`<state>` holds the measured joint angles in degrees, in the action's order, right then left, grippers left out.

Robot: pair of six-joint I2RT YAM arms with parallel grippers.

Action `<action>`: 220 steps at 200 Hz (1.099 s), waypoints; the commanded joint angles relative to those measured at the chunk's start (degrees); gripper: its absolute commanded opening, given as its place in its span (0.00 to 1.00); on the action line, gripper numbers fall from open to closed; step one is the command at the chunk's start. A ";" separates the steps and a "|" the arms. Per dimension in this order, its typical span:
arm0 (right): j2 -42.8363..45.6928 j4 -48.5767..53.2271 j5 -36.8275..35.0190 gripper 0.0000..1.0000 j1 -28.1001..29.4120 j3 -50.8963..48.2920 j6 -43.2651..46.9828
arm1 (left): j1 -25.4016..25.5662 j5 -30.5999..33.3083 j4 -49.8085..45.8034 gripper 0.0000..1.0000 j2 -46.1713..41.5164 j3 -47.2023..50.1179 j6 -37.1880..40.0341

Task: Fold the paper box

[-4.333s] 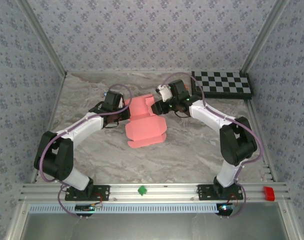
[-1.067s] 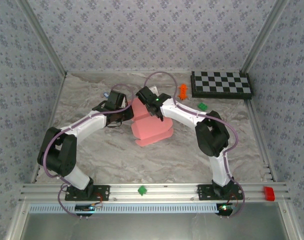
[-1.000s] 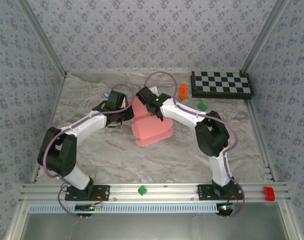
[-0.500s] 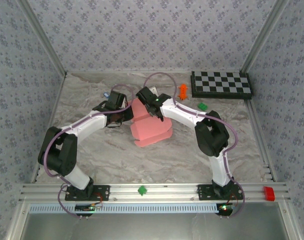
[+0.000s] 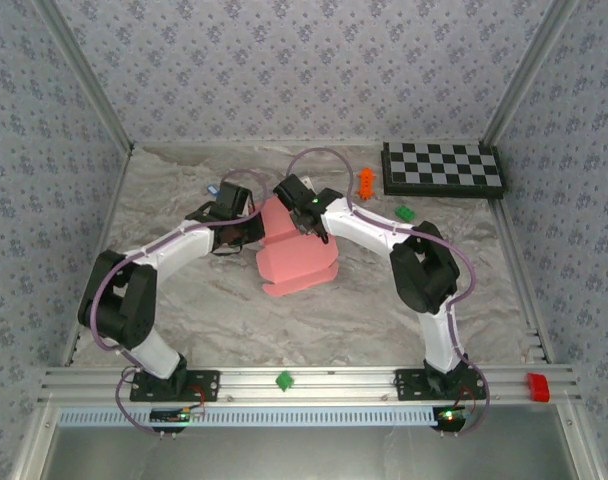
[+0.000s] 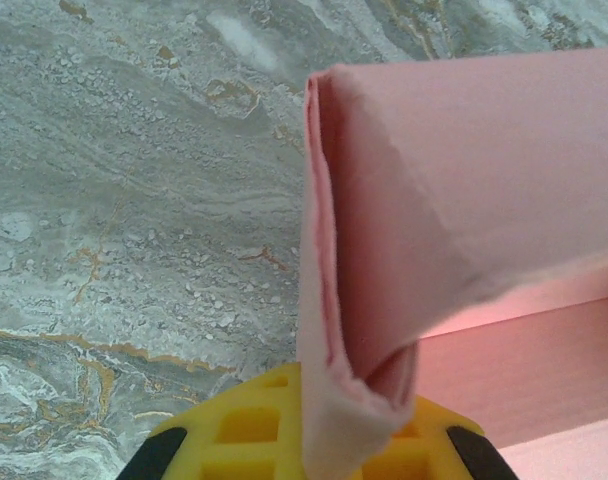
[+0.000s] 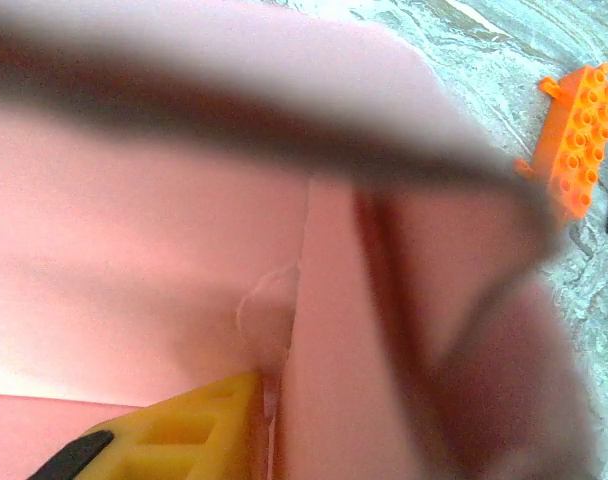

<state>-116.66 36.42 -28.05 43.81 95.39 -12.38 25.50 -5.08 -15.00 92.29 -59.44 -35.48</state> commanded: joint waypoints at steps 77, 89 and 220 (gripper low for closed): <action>5.33 -1.73 4.41 0.48 -0.30 -1.72 -0.81 | -0.20 0.00 -0.47 0.00 0.52 -1.91 -0.96; 6.27 -3.21 4.45 0.51 -0.47 -2.13 -1.26 | -0.22 0.00 -0.38 0.00 0.53 -1.91 -1.14; 30.22 -6.15 14.13 0.59 -6.40 -17.15 -9.55 | 0.58 0.91 6.10 0.00 -2.79 0.61 -18.30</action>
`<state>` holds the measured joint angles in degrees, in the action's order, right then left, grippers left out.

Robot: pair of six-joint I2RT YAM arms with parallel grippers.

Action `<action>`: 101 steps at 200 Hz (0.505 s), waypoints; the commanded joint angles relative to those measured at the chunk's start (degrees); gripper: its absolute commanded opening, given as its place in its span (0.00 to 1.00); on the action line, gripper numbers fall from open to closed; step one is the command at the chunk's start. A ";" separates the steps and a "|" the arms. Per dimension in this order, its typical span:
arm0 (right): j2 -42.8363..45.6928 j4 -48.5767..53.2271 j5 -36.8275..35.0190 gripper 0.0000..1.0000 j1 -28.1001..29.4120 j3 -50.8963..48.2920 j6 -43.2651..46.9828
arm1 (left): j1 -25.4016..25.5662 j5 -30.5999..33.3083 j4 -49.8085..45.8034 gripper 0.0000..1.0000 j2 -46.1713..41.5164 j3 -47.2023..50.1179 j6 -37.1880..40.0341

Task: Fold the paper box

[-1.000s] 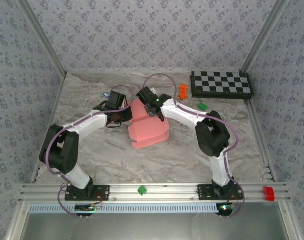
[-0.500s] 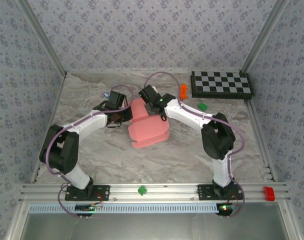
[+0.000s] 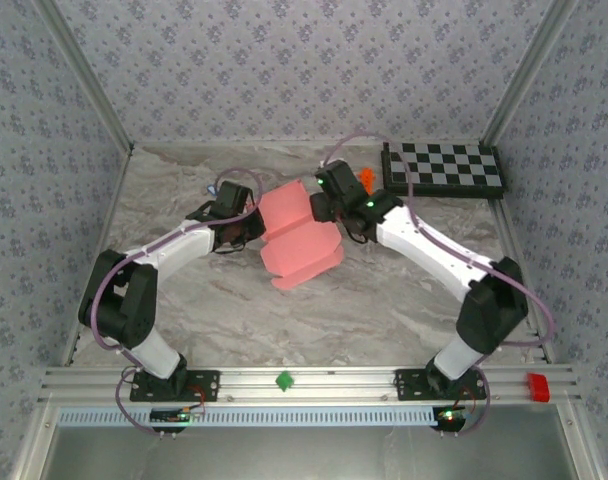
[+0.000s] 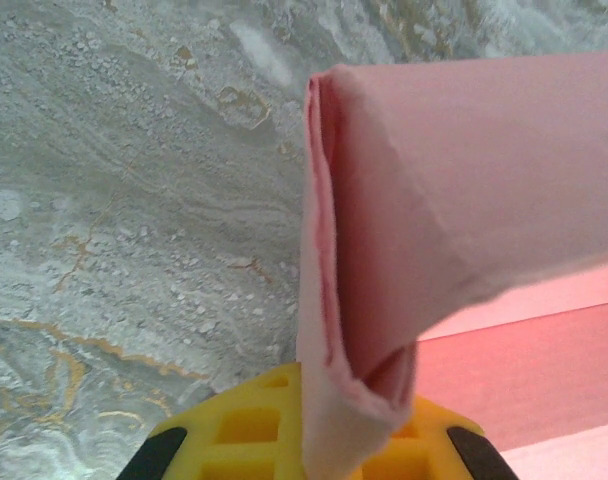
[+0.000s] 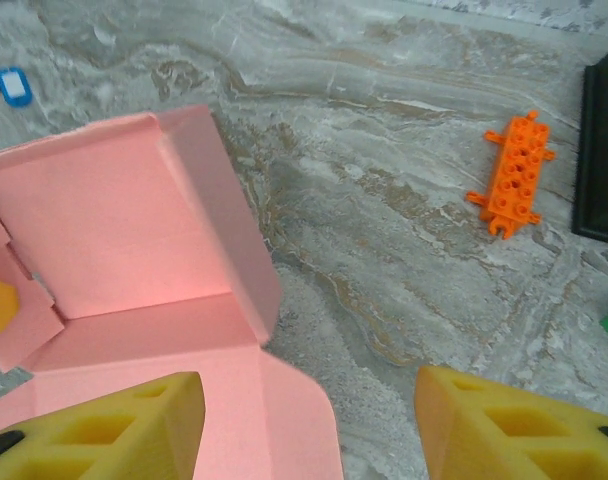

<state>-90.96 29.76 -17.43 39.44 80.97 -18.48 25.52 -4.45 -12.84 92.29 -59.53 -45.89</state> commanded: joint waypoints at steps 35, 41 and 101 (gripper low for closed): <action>12.26 -0.53 9.18 0.60 -5.43 -9.17 -4.21 | 2.42 4.29 3.71 0.00 -5.03 1.98 -18.31; 13.50 -0.57 10.20 0.60 -6.20 -10.15 -4.78 | 3.03 5.58 2.21 0.00 -5.56 1.88 -19.69; 24.03 -3.89 20.58 0.60 -10.69 -21.37 -8.66 | 9.29 17.94 -13.02 0.00 -9.31 -2.41 -35.72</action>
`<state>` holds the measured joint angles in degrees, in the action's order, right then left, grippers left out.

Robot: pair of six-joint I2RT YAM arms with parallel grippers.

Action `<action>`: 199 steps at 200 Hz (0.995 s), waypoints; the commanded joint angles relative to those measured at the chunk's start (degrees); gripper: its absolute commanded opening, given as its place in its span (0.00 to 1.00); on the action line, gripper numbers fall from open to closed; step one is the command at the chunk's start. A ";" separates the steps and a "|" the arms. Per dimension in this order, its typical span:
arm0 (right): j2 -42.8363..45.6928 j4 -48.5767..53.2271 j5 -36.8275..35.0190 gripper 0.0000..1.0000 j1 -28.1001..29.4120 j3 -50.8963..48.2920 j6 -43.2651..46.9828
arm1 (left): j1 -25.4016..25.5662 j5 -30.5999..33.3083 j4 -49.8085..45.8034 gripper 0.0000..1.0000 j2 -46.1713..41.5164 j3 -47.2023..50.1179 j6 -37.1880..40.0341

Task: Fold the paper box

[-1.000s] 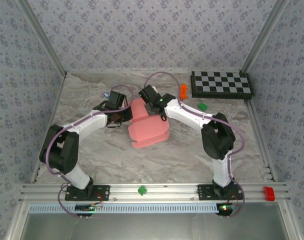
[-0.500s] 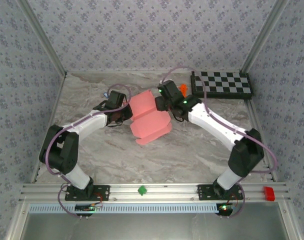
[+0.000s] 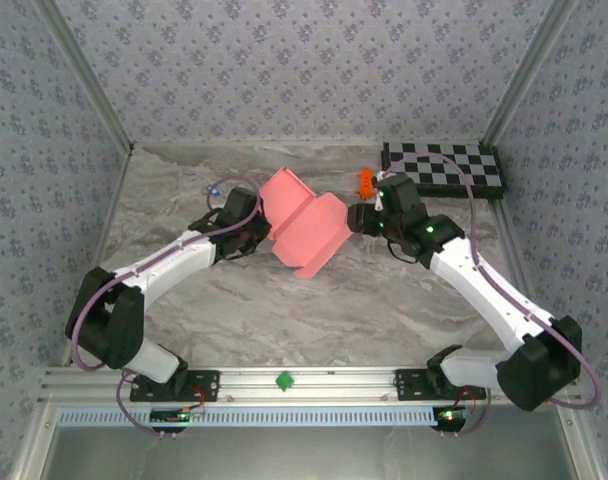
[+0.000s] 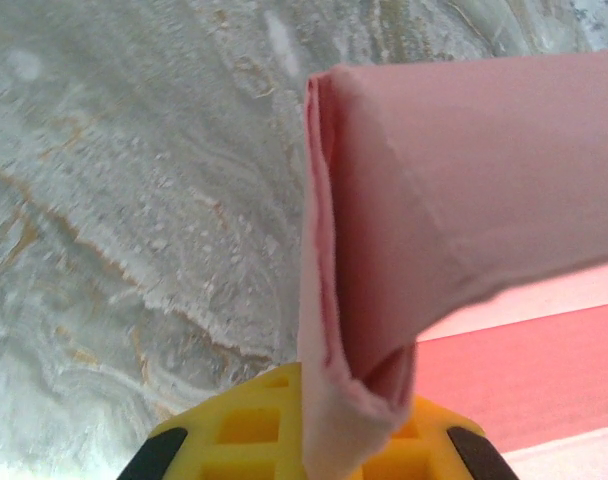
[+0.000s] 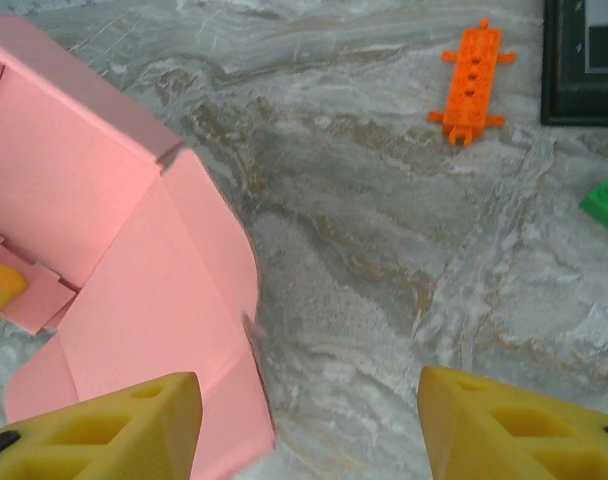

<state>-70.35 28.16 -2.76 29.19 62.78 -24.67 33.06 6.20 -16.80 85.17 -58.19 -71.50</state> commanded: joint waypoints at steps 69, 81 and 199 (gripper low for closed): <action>6.60 -11.60 17.55 0.56 -0.81 -12.63 -13.45 | 3.60 5.06 -10.21 0.00 -2.57 -2.49 -24.48; 5.50 -11.72 18.97 0.55 -0.74 -12.77 -14.48 | 3.68 4.11 -9.86 0.00 -2.47 -2.06 -26.02; -1.07 -22.99 23.84 0.46 0.12 -15.85 -17.68 | 3.94 1.38 -8.09 0.00 -2.23 -0.15 -28.56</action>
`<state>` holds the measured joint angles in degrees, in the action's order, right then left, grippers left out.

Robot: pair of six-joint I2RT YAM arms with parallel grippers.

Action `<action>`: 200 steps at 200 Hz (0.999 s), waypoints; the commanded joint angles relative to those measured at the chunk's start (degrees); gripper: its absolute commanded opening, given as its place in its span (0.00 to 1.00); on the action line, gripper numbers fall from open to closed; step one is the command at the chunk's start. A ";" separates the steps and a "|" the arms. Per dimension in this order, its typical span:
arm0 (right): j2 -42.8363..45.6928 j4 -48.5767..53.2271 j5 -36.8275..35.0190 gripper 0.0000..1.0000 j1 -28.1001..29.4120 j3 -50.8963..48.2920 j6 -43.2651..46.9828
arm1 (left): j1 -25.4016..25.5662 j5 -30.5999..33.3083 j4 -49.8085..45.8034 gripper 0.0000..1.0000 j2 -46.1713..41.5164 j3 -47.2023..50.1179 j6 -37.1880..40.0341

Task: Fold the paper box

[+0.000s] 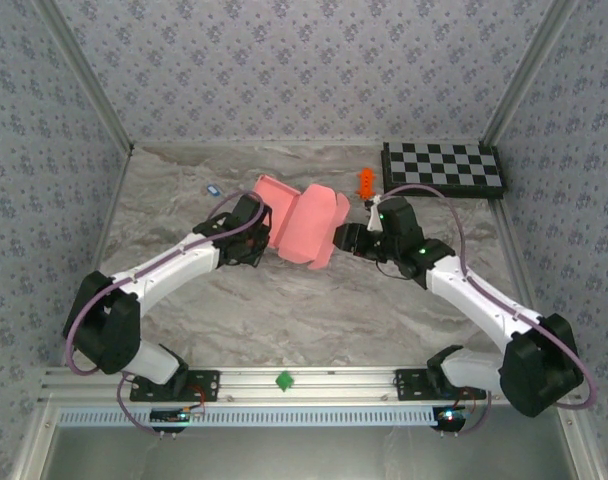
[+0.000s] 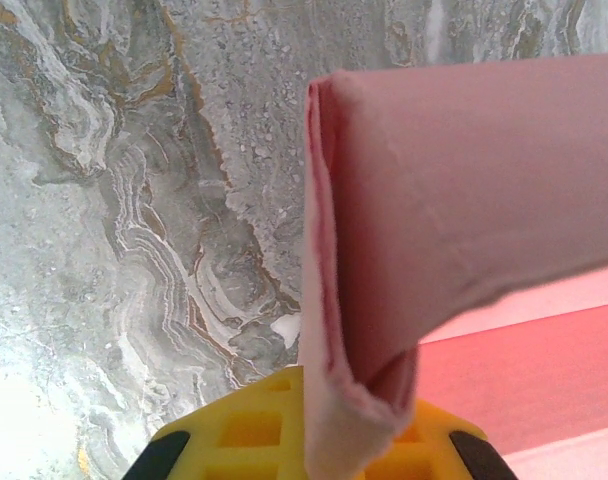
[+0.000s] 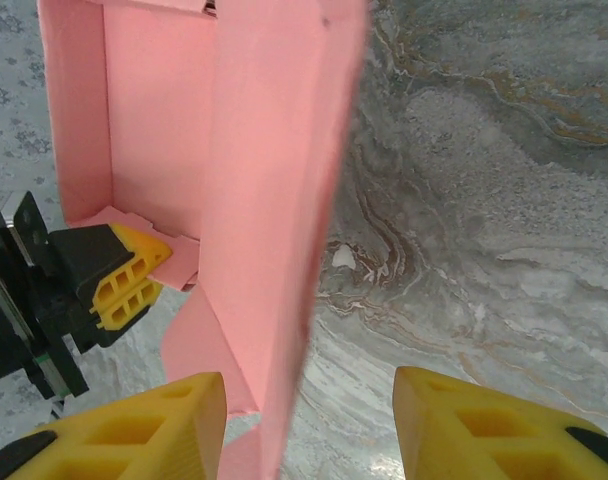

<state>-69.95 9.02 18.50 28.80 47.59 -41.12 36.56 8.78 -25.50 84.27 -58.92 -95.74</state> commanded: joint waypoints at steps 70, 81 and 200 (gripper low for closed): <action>-4.58 -4.35 1.49 0.15 1.48 -0.01 -2.61 | 0.79 -2.58 1.68 0.00 -0.81 2.40 -6.43; -4.52 -3.94 0.79 0.11 1.68 0.24 -2.81 | 0.95 -2.84 1.80 0.00 -0.51 2.48 -6.77; -4.95 10.03 -9.40 0.02 2.30 6.50 -3.68 | 2.08 -6.33 5.03 0.62 2.62 2.23 -2.25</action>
<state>-74.48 15.22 11.70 30.79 51.53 -44.42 38.37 3.40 -20.58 86.26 -55.64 -99.00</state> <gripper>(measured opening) 0.053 0.551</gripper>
